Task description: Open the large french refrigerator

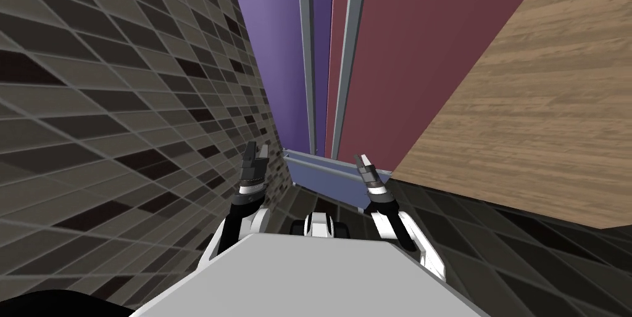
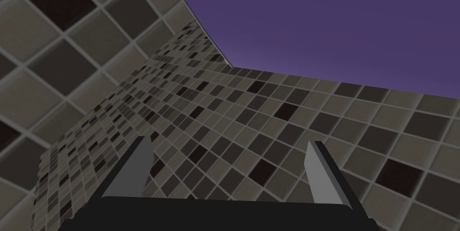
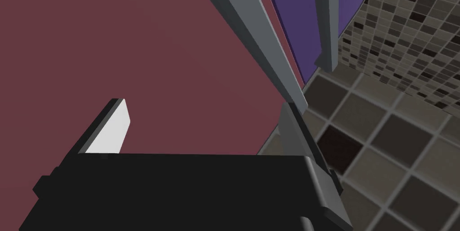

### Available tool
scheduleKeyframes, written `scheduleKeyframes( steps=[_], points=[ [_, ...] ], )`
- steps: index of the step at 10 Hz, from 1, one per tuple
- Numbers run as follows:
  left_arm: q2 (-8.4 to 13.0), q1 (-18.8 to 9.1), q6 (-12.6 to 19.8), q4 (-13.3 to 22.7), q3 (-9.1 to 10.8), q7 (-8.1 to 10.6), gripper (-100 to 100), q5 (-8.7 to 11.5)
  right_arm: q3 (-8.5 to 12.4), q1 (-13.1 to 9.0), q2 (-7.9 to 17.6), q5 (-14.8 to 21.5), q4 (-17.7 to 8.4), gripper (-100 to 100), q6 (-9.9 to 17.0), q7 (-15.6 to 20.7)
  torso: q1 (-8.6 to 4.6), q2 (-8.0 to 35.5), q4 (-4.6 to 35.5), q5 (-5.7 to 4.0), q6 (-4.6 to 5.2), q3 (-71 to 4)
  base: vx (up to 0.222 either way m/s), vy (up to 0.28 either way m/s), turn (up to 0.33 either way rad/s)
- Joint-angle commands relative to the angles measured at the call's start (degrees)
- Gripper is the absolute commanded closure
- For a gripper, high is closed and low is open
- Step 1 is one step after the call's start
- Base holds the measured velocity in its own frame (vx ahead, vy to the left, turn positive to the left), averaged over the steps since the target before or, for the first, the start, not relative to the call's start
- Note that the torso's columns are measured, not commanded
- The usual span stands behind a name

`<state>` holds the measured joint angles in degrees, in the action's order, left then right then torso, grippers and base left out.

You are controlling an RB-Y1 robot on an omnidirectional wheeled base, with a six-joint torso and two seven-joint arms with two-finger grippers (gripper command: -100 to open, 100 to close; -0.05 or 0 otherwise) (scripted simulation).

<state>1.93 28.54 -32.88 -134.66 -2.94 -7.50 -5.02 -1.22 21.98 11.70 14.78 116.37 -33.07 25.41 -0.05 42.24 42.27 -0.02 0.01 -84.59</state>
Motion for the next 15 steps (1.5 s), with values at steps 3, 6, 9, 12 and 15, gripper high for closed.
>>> scheduleKeyframes(
  steps=[3, 6, 9, 12, 15],
  points=[
    [0.0, 0.0, 0.0, 0.0, 0.00, 0.00, 0, 0.0, 0.2, -0.7, 0.5, 1.7, -2.9, -100, -1.5, 7.3, 0.06, 0.1, 0.0, 0.01, 0.00, 0.1, 0.052, 0.041, -0.033],
    [0.0, 0.0, 0.0, 0.0, 0.00, 0.00, 0, 0.0, 0.4, -1.2, 0.9, 2.9, -4.9, -100, -2.5, 11.0, 0.06, 0.0, 0.0, 0.02, -0.01, 0.0, 0.060, 0.044, -0.038],
    [0.0, 0.0, 0.0, 0.0, 0.00, 0.00, 0, 0.0, 0.7, -2.2, 1.3, 5.2, -8.9, -100, -4.4, 16.4, 0.08, 0.0, 0.0, 0.02, -0.01, 0.0, 0.076, 0.050, -0.060],
    [0.0, 0.0, 0.0, 0.0, 0.00, 0.00, 0, 0.0, 0.8, -2.7, 1.5, 6.4, -10.9, -100, -5.4, 20.8, -0.04, 0.2, 0.1, -0.01, -0.01, 0.1, 0.046, 0.035, -0.044],
    [0.0, 0.0, 0.0, 0.0, 0.00, 0.00, 0, 0.0, 0.9, -3.2, 1.6, 7.5, -12.9, -100, -6.4, 25.6, 0.11, 0.0, 0.0, 0.03, -0.01, 0.0, 0.059, 0.042, -0.055]
  ],
)
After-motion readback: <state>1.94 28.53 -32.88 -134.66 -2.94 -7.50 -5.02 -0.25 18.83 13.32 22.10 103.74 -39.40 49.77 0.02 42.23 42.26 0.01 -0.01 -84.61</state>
